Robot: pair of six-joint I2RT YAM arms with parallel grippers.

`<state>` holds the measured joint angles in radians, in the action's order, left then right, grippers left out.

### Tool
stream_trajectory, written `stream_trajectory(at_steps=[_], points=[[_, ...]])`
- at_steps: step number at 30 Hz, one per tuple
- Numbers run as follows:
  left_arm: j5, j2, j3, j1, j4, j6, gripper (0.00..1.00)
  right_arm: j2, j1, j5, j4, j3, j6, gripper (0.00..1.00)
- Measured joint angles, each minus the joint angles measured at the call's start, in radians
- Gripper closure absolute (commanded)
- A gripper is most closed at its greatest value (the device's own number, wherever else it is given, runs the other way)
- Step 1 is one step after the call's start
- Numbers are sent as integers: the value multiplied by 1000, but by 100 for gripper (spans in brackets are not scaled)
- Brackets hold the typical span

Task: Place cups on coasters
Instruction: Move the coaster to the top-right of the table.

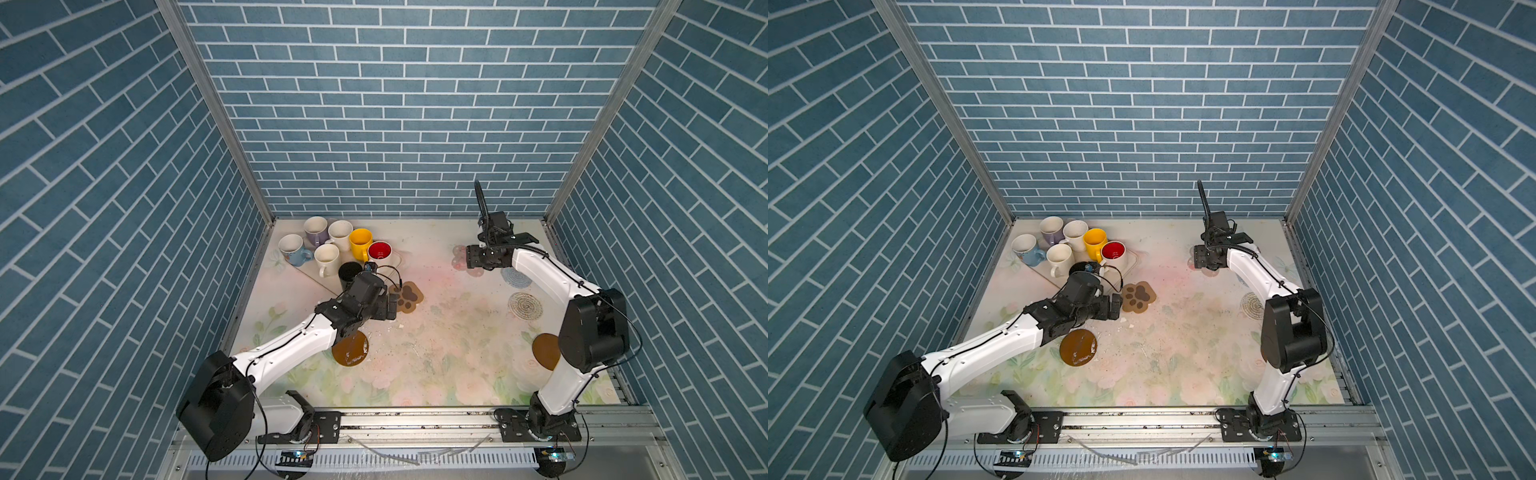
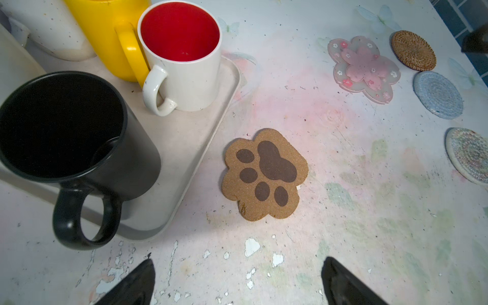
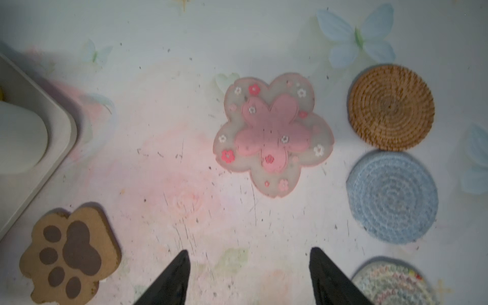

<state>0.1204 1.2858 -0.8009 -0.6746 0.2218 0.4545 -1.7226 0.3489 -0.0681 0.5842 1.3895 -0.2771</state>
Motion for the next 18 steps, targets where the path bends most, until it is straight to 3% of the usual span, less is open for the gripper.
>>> stream_trajectory(at_steps=[10,18], points=[[-11,1,0,0,-3,8,1,219,0,91,-156,-367,-245,29],[-10,-12,56,0,-32,40,1,240,0,184,-414,-559,-558,30]])
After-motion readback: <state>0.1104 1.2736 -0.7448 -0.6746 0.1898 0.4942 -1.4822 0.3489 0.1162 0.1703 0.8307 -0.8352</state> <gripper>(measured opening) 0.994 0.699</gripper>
